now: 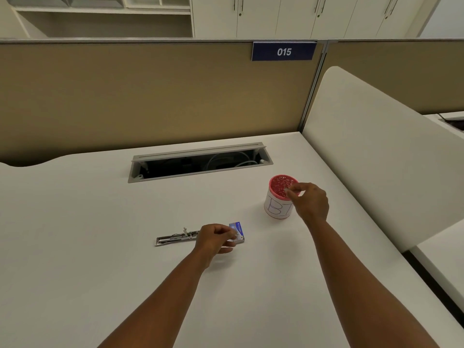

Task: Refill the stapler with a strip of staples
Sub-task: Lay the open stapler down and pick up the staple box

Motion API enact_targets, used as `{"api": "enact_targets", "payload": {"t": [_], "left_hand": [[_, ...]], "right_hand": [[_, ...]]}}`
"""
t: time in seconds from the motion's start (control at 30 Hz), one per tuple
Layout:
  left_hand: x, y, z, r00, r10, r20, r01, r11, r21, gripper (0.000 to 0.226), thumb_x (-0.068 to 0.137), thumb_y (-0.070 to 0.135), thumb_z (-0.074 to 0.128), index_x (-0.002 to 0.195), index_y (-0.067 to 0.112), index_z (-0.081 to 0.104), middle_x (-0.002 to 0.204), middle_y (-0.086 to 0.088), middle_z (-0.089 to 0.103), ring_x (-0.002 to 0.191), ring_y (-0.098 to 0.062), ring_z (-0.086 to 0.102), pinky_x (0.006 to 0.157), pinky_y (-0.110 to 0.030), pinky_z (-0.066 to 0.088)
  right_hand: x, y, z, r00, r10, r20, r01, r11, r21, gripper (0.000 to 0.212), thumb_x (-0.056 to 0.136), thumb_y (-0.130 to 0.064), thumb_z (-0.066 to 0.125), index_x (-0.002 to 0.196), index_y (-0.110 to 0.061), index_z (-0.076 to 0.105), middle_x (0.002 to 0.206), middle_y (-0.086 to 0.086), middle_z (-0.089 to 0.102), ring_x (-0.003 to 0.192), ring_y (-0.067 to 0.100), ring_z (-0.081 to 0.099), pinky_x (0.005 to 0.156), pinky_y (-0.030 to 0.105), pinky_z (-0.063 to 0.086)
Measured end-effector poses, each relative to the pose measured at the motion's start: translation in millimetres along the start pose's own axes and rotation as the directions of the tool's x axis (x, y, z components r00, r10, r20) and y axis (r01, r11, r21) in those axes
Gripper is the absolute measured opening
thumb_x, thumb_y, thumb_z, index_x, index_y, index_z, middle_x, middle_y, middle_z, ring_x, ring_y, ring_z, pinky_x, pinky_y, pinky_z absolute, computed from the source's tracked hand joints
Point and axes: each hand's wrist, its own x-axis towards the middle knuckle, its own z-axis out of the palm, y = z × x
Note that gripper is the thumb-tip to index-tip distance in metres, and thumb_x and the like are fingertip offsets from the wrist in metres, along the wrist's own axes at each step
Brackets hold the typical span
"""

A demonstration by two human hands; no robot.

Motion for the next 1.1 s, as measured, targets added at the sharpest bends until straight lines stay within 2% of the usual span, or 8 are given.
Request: {"api": "enact_targets", "payload": {"t": [0.1, 0.17, 0.3, 0.77, 0.87, 0.97, 1.03, 1.1], "left_hand": [[-1, -12, -8, 0.998, -0.064, -0.011, 0.064, 0.996, 0.061, 0.018, 0.085, 0.003, 0.059, 0.07, 0.012, 0.063, 0.07, -0.005, 0.064, 0.042, -0.003, 0.061, 0.046, -0.015, 0.053], [-2, -19, -11, 0.993, -0.116, 0.0, 0.116, 0.99, 0.075, 0.018, 0.086, 0.003, 0.058, 0.071, 0.011, 0.063, 0.072, -0.006, 0.064, 0.049, -0.007, 0.061, 0.047, -0.016, 0.053], [-5, -28, -17, 0.979, -0.202, -0.022, 0.202, 0.979, 0.011, 0.019, 0.086, 0.003, 0.057, 0.07, 0.01, 0.063, 0.071, -0.007, 0.063, 0.058, -0.013, 0.058, 0.047, -0.019, 0.052], [-13, -30, -20, 0.974, -0.22, -0.046, 0.22, 0.975, -0.014, 0.019, 0.086, 0.0, 0.058, 0.069, 0.008, 0.063, 0.069, -0.008, 0.063, 0.052, -0.011, 0.057, 0.045, -0.018, 0.052], [-14, -31, -23, 0.975, -0.217, -0.05, 0.216, 0.976, -0.018, 0.019, 0.086, 0.0, 0.058, 0.069, 0.008, 0.063, 0.071, -0.009, 0.063, 0.059, -0.014, 0.058, 0.046, -0.019, 0.053], [-16, -33, -25, 0.975, -0.215, -0.054, 0.212, 0.976, -0.044, 0.018, 0.086, 0.0, 0.058, 0.07, 0.007, 0.063, 0.071, -0.01, 0.063, 0.061, -0.016, 0.059, 0.045, -0.02, 0.054], [-18, -32, -28, 0.977, -0.205, -0.054, 0.202, 0.977, -0.062, 0.018, 0.086, 0.0, 0.057, 0.07, 0.007, 0.063, 0.072, -0.011, 0.063, 0.062, -0.017, 0.059, 0.046, -0.022, 0.055], [-19, -31, -31, 0.981, -0.187, -0.059, 0.182, 0.98, -0.081, 0.019, 0.086, 0.0, 0.056, 0.07, 0.007, 0.063, 0.072, -0.011, 0.062, 0.063, -0.018, 0.06, 0.046, -0.022, 0.056]], "right_hand": [[4, 3, 0, 0.999, 0.023, 0.049, -0.021, 0.999, -0.036, 0.021, 0.078, -0.027, 0.07, 0.092, -0.012, 0.071, 0.105, 0.013, 0.068, 0.095, 0.031, 0.062, 0.077, 0.036, 0.047], [6, 2, 1, 0.996, 0.031, 0.078, -0.028, 0.999, -0.046, 0.022, 0.079, -0.026, 0.069, 0.095, -0.012, 0.071, 0.107, 0.014, 0.068, 0.097, 0.031, 0.061, 0.078, 0.036, 0.048], [7, 0, 2, 0.993, 0.065, 0.101, -0.063, 0.998, -0.024, 0.02, 0.08, -0.021, 0.067, 0.098, -0.012, 0.071, 0.109, 0.014, 0.068, 0.099, 0.032, 0.061, 0.08, 0.035, 0.047], [5, -2, 2, 0.995, 0.064, 0.07, -0.064, 0.998, -0.008, 0.02, 0.084, -0.017, 0.062, 0.101, -0.011, 0.07, 0.112, 0.017, 0.068, 0.101, 0.034, 0.061, 0.086, 0.038, 0.049], [-3, -10, 1, 0.998, -0.006, -0.067, 0.01, 0.998, 0.054, 0.017, 0.084, -0.014, 0.059, 0.096, -0.012, 0.071, 0.107, 0.017, 0.069, 0.097, 0.034, 0.062, 0.082, 0.038, 0.048], [-23, -21, 7, 0.978, -0.144, -0.154, 0.157, 0.985, 0.075, 0.015, 0.081, -0.011, 0.061, 0.092, -0.011, 0.071, 0.102, 0.015, 0.07, 0.093, 0.033, 0.063, 0.079, 0.033, 0.048], [-42, -25, 21, 0.957, -0.255, -0.137, 0.271, 0.957, 0.108, 0.013, 0.079, -0.007, 0.063, 0.089, -0.009, 0.071, 0.096, 0.014, 0.071, 0.083, 0.028, 0.064, 0.075, 0.027, 0.046], [-62, -24, 38, 0.961, -0.272, -0.042, 0.275, 0.95, 0.146, 0.012, 0.079, -0.005, 0.063, 0.087, -0.009, 0.071, 0.089, 0.012, 0.072, 0.072, 0.021, 0.062, 0.071, 0.025, 0.045]]}}
